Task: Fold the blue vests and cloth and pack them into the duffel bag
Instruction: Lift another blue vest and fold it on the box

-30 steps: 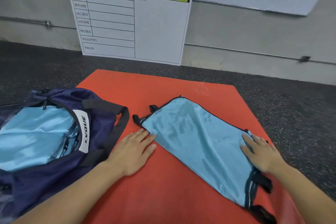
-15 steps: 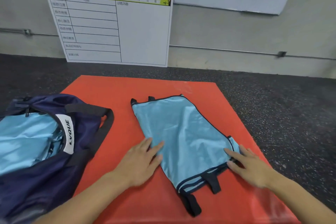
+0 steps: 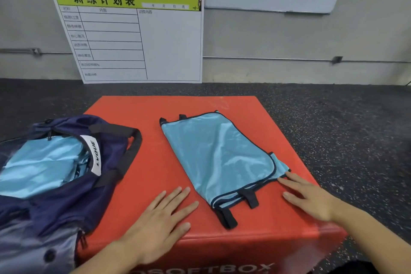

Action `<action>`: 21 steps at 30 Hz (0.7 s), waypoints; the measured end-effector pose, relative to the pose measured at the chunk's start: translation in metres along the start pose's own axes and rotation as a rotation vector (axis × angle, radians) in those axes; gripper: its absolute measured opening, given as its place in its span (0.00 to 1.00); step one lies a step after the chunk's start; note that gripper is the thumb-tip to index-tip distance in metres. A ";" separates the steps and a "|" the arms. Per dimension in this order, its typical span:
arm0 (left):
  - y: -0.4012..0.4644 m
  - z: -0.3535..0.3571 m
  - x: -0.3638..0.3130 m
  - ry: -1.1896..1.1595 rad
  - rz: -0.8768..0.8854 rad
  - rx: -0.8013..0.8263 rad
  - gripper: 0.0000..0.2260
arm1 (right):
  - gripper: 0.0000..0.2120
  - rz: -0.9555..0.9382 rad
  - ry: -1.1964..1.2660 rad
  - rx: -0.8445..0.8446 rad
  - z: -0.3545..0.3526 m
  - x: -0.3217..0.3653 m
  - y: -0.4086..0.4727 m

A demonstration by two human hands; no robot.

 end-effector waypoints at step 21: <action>0.046 -0.005 -0.052 -0.187 0.198 -0.073 0.26 | 0.51 -0.142 -0.386 -0.040 -0.010 0.020 0.038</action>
Point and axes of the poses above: each hand's wrist, its own y-axis towards the middle knuckle, its own z-axis out of the palm, x = y × z, the point moved 10 cm from there along y, towards the middle knuckle, and after that the axes turned 9 degrees about -z, right-handed, at the moved point
